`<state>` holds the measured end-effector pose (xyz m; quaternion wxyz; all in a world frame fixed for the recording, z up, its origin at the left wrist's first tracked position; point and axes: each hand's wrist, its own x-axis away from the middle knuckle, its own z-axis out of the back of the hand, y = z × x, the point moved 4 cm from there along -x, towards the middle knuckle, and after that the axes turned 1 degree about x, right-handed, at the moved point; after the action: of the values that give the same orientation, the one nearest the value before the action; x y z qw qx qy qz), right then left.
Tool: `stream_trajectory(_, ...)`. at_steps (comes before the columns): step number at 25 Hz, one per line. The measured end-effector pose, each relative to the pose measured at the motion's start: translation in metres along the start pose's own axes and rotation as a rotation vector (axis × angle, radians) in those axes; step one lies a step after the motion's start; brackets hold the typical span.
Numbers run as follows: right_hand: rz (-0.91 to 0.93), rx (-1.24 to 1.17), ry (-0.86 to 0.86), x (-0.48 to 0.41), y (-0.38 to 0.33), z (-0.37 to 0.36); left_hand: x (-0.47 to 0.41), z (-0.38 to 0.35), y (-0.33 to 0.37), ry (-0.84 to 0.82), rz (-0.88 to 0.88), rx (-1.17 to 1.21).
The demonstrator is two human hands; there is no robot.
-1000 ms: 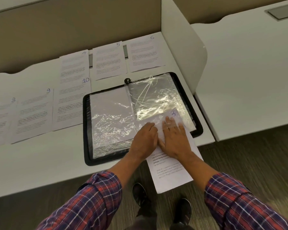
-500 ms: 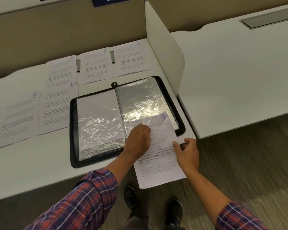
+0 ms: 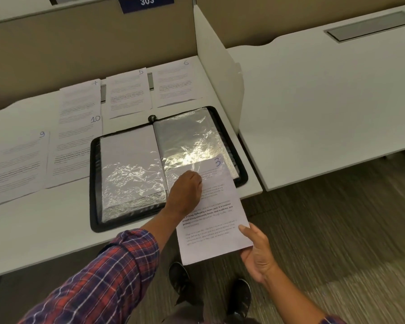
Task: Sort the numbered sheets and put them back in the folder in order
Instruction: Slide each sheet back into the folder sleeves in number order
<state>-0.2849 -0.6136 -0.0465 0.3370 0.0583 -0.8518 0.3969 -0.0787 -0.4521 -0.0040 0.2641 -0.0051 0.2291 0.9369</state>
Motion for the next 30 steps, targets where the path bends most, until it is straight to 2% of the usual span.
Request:
stream_trajectory(4,0.019,-0.103,-0.037,0.017,0.014,-0.019,0.000,-0.001,0.003,0.010,-0.014,-0.037)
stream_trajectory(9,0.004,0.067,0.157,0.029,0.034,-0.039,-0.001,-0.002,0.005,-0.021,0.020,-0.029)
stream_trajectory(13,0.025,0.077,0.218,0.022,0.022,-0.056,0.000,0.005,0.004,-0.054,0.036,-0.008)
stream_trajectory(26,0.028,-0.015,0.194,-0.049,-0.018,-0.124,-0.003,0.020,0.004,-0.056,0.077,0.028)
stream_trajectory(30,0.058,0.067,0.201,-0.056,-0.023,-0.127,0.000,0.020,0.000,-0.054,0.070,0.055)
